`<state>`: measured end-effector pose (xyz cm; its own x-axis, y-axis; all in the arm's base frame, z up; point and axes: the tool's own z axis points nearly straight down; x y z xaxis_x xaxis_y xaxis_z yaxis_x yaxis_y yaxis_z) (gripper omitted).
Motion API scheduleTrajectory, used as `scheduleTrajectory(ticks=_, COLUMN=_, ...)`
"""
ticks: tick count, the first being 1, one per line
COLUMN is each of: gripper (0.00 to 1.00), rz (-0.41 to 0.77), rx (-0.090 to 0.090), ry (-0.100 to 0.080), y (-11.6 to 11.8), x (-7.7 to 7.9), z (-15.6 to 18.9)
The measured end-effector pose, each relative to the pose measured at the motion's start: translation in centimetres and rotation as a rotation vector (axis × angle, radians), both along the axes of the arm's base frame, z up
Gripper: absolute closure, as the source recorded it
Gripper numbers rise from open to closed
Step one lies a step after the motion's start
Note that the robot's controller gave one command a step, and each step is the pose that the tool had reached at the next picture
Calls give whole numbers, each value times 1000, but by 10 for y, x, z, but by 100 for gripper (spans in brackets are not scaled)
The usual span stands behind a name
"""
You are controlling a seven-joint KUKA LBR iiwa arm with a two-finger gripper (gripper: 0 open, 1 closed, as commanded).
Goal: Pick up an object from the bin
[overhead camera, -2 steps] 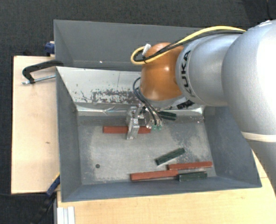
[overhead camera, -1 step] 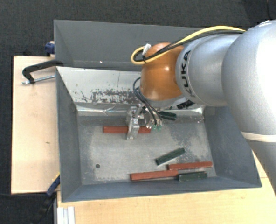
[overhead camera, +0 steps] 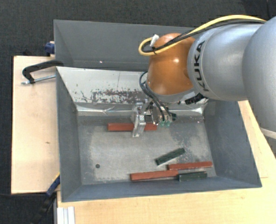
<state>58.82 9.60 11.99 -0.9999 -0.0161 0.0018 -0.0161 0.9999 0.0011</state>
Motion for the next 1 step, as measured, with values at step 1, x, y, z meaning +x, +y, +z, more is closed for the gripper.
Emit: scheduleTrajectory(ticks=1, gripper=100, rz=-19, rx=1, ry=-7, y=-2, x=10, z=99)
